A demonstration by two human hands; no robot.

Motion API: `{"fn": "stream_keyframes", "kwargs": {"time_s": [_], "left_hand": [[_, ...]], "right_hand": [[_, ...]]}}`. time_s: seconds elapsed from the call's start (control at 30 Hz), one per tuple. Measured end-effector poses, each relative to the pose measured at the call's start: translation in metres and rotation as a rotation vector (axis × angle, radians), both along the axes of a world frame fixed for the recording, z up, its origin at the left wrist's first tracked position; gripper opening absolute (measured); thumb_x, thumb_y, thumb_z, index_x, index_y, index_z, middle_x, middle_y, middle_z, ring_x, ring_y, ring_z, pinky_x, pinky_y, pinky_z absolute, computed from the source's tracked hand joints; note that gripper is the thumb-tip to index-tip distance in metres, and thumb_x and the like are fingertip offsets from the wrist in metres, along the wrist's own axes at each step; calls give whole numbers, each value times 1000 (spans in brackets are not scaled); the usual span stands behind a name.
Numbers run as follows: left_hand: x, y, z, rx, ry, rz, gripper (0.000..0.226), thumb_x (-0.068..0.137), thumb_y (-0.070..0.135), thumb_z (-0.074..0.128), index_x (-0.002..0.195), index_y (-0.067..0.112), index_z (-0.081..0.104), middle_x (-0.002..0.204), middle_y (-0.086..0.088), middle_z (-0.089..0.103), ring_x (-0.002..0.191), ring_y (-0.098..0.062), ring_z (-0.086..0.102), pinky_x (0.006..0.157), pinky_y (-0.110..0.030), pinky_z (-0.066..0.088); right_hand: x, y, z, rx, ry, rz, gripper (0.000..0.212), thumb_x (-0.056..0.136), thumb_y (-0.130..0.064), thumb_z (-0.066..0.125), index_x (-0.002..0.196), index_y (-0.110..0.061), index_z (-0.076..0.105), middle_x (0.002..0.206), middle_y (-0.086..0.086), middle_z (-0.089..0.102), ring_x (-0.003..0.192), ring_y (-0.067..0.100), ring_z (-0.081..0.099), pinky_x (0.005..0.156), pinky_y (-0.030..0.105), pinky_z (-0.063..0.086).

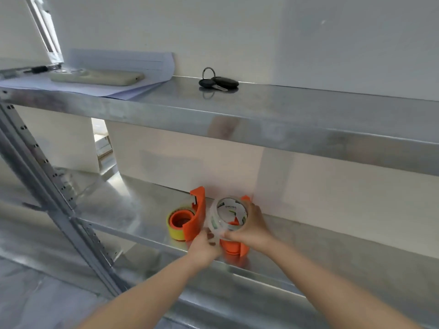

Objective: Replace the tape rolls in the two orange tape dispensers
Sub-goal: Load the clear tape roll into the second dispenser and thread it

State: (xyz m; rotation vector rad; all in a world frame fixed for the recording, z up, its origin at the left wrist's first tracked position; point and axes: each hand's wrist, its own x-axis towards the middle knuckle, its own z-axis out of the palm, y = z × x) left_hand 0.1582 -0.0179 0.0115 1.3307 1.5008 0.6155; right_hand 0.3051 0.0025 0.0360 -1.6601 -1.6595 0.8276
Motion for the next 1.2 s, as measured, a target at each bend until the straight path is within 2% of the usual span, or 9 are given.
{"fn": "stream_keyframes", "kwargs": {"time_s": [0.2,0.33,0.5,0.6,0.7,0.83,0.93,1.07,1.2], "left_hand": [[28,15,-13,-237,-184,290,32,88,2,46,117,2,57,114,-19,64,104,-37,60,90,-42,49],[28,30,-8,-470,-479,427,15,89,4,45,95,14,55,92,-11,61,78,-21,56,58,-33,49],[33,40,-2,-526,-558,334,21,88,4,48,71,14,54,66,-5,54,59,-13,47,54,-21,38],[41,38,5,-506,-526,213,21,89,7,46,73,13,58,66,-4,59,58,-13,50,56,-21,40],[48,35,9,-469,-529,121,16,91,9,47,86,12,62,76,-6,67,68,-17,62,63,-25,48],[54,38,14,-441,-595,91,12,94,13,50,97,9,60,85,-10,69,75,-21,65,62,-29,50],[51,46,18,-454,-671,110,13,96,11,46,104,7,54,87,-12,66,77,-23,63,63,-33,50],[46,54,29,-447,-679,73,13,96,8,44,108,6,50,88,-12,63,79,-22,61,64,-32,50],[40,63,37,-417,-632,46,19,96,10,45,112,6,53,89,-8,64,79,-19,62,63,-30,51]], "right_hand": [[-1,-4,-2,-46,26,-144,105,31,-61,81,126,-32,47,120,-8,55,108,3,57,95,28,52],[4,-7,6,-61,34,-174,99,35,-54,76,125,-26,47,118,-6,49,105,5,52,95,25,49],[18,-7,-10,-72,81,-230,81,43,-45,82,118,-33,53,115,-9,60,104,4,60,92,30,54],[26,-15,-9,-59,174,-294,49,58,-19,84,98,-29,58,98,-13,64,90,0,63,73,10,51],[38,-18,-10,-50,266,-293,39,67,-7,81,98,-19,61,92,-12,67,84,4,66,60,5,46],[51,-19,-15,-86,356,-361,49,64,-23,83,106,-11,61,96,-5,70,89,12,68,63,10,51],[59,-20,-18,-123,409,-358,70,50,-46,82,107,-12,63,103,5,73,97,20,70,75,28,58],[59,-23,-20,-154,464,-324,32,68,-25,81,93,-24,61,92,-6,70,82,5,68,65,17,55],[52,-22,-22,-176,514,-281,44,69,-29,78,107,-15,60,100,2,70,85,7,68,64,15,53]]}}
